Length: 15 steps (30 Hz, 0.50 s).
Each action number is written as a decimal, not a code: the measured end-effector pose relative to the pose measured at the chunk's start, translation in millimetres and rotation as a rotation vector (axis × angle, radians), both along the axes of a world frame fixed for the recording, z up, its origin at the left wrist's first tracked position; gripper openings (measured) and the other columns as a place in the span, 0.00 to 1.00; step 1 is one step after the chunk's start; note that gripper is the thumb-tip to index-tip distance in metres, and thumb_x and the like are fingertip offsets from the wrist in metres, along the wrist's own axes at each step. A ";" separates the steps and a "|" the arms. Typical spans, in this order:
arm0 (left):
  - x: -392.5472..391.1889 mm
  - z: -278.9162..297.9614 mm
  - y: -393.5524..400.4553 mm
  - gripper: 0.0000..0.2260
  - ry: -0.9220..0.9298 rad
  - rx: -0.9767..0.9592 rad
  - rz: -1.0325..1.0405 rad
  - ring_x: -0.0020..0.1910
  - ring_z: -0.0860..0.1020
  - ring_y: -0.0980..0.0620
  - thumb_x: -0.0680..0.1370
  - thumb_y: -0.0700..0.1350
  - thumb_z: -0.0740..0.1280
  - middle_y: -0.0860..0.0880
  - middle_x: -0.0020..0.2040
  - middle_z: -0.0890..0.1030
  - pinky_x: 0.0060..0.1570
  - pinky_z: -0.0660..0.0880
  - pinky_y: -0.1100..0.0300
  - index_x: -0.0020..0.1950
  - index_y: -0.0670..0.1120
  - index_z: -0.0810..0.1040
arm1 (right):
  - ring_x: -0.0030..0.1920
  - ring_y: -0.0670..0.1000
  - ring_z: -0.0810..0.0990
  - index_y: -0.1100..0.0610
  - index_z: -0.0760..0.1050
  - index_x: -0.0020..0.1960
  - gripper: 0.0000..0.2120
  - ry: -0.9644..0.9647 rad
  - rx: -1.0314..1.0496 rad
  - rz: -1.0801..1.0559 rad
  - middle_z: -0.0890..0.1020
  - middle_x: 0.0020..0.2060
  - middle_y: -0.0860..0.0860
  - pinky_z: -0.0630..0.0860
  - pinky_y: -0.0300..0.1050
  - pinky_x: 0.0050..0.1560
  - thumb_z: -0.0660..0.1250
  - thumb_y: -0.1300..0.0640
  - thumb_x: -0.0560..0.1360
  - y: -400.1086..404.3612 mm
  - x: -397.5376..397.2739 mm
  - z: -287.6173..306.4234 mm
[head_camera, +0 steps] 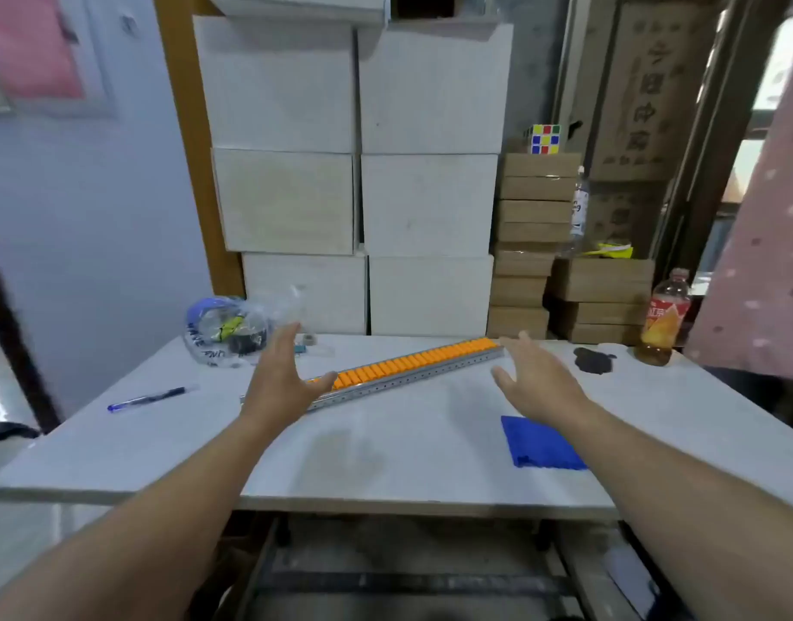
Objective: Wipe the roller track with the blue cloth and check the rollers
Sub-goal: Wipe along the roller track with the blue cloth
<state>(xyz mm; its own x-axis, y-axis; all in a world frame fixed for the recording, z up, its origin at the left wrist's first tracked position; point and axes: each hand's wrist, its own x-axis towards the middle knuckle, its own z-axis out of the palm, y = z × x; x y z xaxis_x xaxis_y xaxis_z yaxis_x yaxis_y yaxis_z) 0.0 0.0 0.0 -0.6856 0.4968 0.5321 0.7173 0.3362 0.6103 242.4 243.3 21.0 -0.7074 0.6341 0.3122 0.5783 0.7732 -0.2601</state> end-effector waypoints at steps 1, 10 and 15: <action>-3.3 -5.2 -6.9 0.40 -0.023 -0.015 0.031 0.72 0.63 0.48 0.67 0.52 0.76 0.47 0.74 0.64 0.67 0.63 0.55 0.74 0.48 0.59 | 0.72 0.59 0.64 0.53 0.56 0.76 0.27 -0.052 -0.018 -0.025 0.58 0.76 0.58 0.61 0.53 0.69 0.55 0.45 0.80 -2.2 1.6 -8.4; -51.6 -66.6 -32.7 0.53 -0.268 -0.272 0.240 0.74 0.58 0.41 0.62 0.62 0.76 0.41 0.76 0.56 0.70 0.60 0.45 0.77 0.46 0.50 | 0.73 0.59 0.59 0.48 0.52 0.77 0.35 -0.370 -0.189 -0.217 0.57 0.77 0.53 0.55 0.68 0.69 0.49 0.31 0.75 17.5 -15.8 -75.3; -63.2 -83.2 -31.2 0.45 -0.311 -0.307 0.251 0.69 0.66 0.38 0.67 0.58 0.74 0.39 0.71 0.65 0.65 0.66 0.46 0.74 0.43 0.55 | 0.71 0.56 0.62 0.51 0.64 0.70 0.26 -0.307 -0.130 -0.134 0.67 0.70 0.54 0.50 0.70 0.70 0.49 0.38 0.78 14.2 -35.1 -107.1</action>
